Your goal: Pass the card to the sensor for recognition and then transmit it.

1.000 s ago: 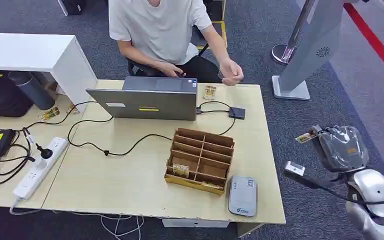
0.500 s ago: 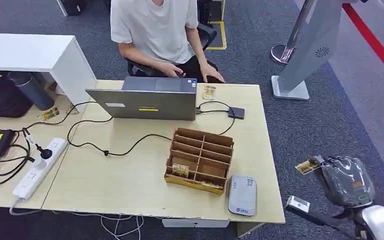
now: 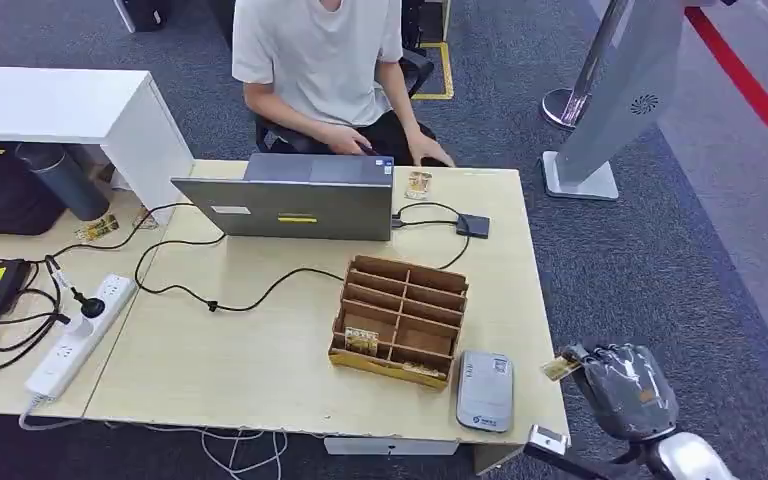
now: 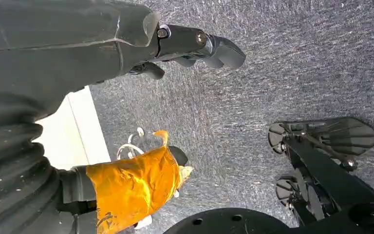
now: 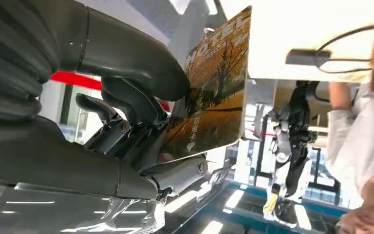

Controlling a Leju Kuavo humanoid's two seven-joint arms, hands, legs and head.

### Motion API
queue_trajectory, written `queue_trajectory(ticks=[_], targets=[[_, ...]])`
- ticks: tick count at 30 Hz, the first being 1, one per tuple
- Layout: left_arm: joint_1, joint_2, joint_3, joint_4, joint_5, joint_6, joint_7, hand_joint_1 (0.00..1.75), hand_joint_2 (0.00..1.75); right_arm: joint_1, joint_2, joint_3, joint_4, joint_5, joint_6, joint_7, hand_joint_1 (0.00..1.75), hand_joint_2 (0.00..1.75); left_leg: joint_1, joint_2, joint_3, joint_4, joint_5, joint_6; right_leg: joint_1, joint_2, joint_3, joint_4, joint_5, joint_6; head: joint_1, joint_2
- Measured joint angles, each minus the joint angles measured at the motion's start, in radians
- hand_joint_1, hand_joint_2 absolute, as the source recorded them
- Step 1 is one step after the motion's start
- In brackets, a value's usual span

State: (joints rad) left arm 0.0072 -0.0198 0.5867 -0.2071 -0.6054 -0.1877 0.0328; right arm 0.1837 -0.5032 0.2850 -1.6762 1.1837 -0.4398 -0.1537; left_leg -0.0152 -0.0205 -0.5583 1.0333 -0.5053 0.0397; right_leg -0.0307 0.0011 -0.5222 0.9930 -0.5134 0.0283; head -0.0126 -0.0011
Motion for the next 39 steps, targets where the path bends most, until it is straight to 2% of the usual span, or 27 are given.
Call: queue_trajectory(ticks=[13,31,39], targets=[[-0.001,0.000,0.000,0.000,-0.005,0.001,0.000,0.00,1.75,-0.016,0.021,0.053,0.044,-0.002,-0.002,0.006,1.75,1.75,0.000,0.000,0.000,0.000,0.000,0.000,0.000,0.000,0.000,0.000,0.000,0.000,0.000,0.000],[-0.001,0.000,0.023,0.000,-0.028,0.001,0.009,0.00,1.75,-0.029,0.031,0.225,0.169,-0.063,-0.046,0.068,1.75,1.75,0.000,0.000,0.000,0.000,0.000,0.000,0.000,0.000,0.000,0.000,0.000,0.000,0.000,0.000],[-0.001,0.000,0.026,0.000,-0.041,0.001,0.011,0.00,1.75,-0.061,0.031,0.249,0.178,-0.066,-0.052,0.076,1.75,1.75,0.000,0.001,0.000,0.000,0.000,0.000,0.000,0.001,0.001,0.000,0.000,0.000,0.000,0.000]])
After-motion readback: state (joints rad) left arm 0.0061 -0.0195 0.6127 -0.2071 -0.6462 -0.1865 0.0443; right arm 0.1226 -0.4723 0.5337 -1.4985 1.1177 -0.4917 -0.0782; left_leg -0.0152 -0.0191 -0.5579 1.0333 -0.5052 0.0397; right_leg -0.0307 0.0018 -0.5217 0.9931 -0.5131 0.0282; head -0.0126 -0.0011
